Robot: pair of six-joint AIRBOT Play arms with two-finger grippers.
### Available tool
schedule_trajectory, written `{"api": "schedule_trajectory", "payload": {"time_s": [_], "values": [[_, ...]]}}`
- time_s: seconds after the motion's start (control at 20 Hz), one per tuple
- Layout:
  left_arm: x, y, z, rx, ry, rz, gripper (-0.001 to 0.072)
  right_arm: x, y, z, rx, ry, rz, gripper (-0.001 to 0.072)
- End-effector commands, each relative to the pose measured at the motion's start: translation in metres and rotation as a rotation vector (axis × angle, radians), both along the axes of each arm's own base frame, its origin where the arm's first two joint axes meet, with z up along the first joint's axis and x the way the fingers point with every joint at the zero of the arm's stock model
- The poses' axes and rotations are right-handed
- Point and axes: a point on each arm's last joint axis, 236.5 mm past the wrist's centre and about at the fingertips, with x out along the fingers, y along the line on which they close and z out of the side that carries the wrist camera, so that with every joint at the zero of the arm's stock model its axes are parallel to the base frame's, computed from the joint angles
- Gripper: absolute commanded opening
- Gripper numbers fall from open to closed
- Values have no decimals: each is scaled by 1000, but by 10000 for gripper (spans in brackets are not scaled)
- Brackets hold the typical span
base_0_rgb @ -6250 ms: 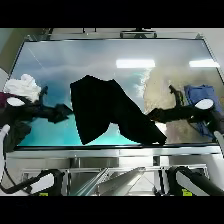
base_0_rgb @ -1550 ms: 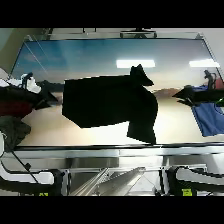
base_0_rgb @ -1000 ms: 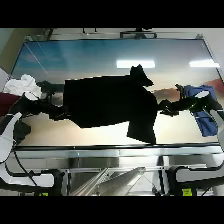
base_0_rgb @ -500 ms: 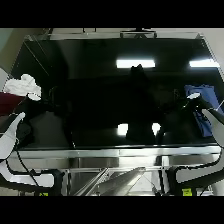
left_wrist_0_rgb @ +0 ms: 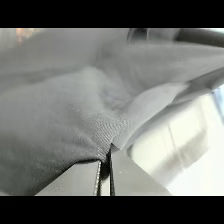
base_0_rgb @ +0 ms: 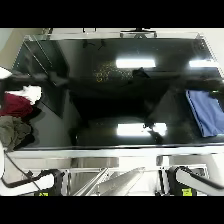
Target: Fold the shirts.
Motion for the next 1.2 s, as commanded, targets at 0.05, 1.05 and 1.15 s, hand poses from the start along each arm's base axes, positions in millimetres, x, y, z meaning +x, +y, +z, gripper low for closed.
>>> {"api": "schedule_trajectory", "payload": {"time_s": [0.05,1.05,1.15], "values": [[-71,-14,210,-111,-479,-42,24,-80,-4,197,-170,-538,-153,22],[61,46,-92,-46,71,137,23,127,26,-113,-63,9,-131,25],[86,53,-125,-51,109,130,85,136,17,-153,-46,80,-163,195]]}}
